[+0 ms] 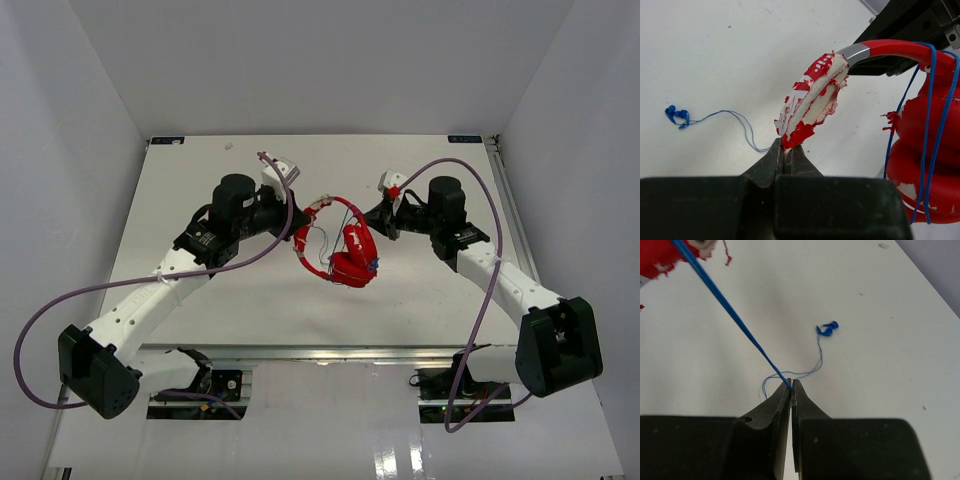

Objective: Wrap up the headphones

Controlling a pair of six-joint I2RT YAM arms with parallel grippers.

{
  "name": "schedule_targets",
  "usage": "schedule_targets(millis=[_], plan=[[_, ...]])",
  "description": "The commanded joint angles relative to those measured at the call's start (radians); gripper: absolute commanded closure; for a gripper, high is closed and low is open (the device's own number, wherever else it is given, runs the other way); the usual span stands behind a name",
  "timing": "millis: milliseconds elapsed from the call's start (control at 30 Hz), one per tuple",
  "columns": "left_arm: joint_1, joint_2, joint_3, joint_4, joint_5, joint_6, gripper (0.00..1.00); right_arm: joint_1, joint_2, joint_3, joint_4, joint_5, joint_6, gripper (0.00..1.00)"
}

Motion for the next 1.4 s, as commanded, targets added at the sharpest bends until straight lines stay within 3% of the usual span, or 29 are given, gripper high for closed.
schedule_targets(millis=[0,200,400,767,1000,1267,1367], plan=[[-0.002,-0.005,0.170,0.072,0.121,-0.146,1.00,-0.012,0.062,-0.043,0.321,-0.282,0.269,0.91],[-0.004,0.052,0.343,0.022,0.153,-0.211,1.00,-0.008,0.200,-0.013,0.637,-0.345,0.579,0.89],[-0.012,0.108,0.445,-0.012,0.148,-0.273,1.00,0.020,0.338,0.010,0.977,-0.341,0.867,0.78],[-0.012,0.164,0.555,0.054,0.124,-0.415,1.00,0.049,0.422,-0.035,1.193,-0.314,0.950,0.62],[-0.012,0.171,0.597,0.097,-0.011,-0.468,1.00,0.068,0.420,-0.082,1.175,-0.313,0.902,0.62],[-0.012,0.191,0.648,0.097,-0.057,-0.515,1.00,0.075,0.416,-0.099,1.178,-0.315,0.879,0.66],[-0.012,0.193,0.656,0.085,-0.064,-0.511,1.00,0.073,0.386,-0.108,1.123,-0.329,0.795,0.63]])
